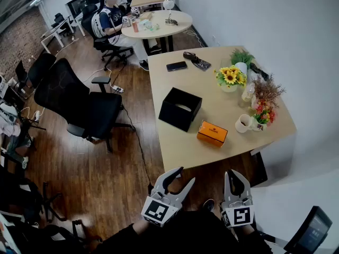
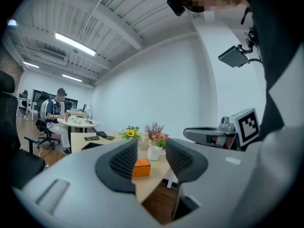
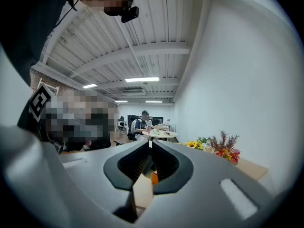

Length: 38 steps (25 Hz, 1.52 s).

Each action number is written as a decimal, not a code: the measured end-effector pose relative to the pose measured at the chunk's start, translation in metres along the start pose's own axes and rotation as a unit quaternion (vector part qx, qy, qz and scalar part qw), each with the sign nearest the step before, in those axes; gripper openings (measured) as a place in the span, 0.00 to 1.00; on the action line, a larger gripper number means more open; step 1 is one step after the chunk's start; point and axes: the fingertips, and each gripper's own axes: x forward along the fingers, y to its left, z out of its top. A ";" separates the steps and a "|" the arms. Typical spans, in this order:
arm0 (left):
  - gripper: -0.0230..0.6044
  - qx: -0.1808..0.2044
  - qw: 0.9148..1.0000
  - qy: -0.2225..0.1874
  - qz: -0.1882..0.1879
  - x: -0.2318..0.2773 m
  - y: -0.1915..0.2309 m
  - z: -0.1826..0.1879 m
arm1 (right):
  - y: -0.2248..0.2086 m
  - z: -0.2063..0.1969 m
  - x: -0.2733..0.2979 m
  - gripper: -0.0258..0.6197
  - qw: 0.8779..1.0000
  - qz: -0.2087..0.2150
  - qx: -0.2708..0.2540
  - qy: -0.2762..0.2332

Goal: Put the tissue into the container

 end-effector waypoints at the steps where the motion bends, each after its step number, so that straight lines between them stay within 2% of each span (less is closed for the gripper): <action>1: 0.30 0.004 1.000 0.006 -0.005 -0.003 0.004 -0.003 | 0.005 -0.001 0.003 0.07 1.000 -0.001 0.001 0.001; 4: 0.30 0.012 1.000 0.013 -0.015 -0.011 0.016 -0.006 | 0.019 -0.002 0.012 0.08 1.000 -0.002 0.001 0.005; 9: 0.30 0.018 1.000 0.014 -0.019 -0.019 0.035 -0.006 | 0.037 -0.004 0.024 0.16 1.000 -0.002 -0.011 0.016; 13: 0.31 0.009 0.999 0.004 -0.037 -0.021 0.040 -0.001 | 0.043 -0.009 0.028 0.22 0.999 -0.004 -0.017 0.031; 16: 0.32 0.001 0.999 0.016 -0.046 -0.016 0.045 -0.005 | 0.041 -0.013 0.033 0.23 0.999 -0.004 -0.022 0.041; 22: 0.33 0.014 0.998 0.039 -0.042 0.012 0.056 -0.014 | 0.015 -0.036 0.057 0.25 0.998 -0.003 -0.012 0.059; 30: 0.39 0.040 0.992 0.119 -0.016 0.084 0.080 -0.047 | -0.042 -0.093 0.122 0.36 0.993 0.036 0.018 0.113; 38: 0.42 0.053 0.975 0.217 -0.009 0.162 0.104 -0.100 | -0.093 -0.160 0.162 0.42 0.980 0.066 0.027 0.186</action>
